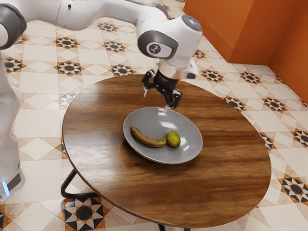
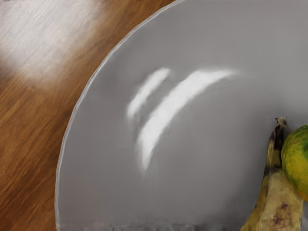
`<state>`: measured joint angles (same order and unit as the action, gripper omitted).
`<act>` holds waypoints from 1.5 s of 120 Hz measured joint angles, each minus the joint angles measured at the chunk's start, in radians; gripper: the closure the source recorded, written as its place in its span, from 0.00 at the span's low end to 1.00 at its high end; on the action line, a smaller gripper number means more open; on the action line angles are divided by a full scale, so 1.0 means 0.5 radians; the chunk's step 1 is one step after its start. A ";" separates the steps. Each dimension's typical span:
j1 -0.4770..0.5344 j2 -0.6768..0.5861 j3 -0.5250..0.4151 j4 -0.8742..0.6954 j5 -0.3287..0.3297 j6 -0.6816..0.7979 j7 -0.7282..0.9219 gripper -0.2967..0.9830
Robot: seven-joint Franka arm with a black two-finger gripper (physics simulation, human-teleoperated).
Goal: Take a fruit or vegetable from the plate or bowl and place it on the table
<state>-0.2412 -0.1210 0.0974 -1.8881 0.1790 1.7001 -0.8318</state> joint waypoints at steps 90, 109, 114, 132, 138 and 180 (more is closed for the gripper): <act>0.057 -0.278 -0.132 -0.731 -0.223 0.628 1.191 0.23; 0.075 -0.218 -0.127 -0.725 -0.222 0.694 1.308 0.23; 0.076 -0.190 -0.127 -0.721 -0.223 0.720 1.336 0.23; 0.075 -0.158 -0.127 -0.712 -0.223 0.790 1.422 0.28; 0.072 -0.157 -0.127 -0.713 -0.225 0.804 1.445 0.30; 0.056 -0.151 -0.131 -0.761 -0.256 0.846 1.544 0.34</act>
<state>-0.2132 -0.1965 0.0321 -2.2684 0.0513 2.1229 -0.0600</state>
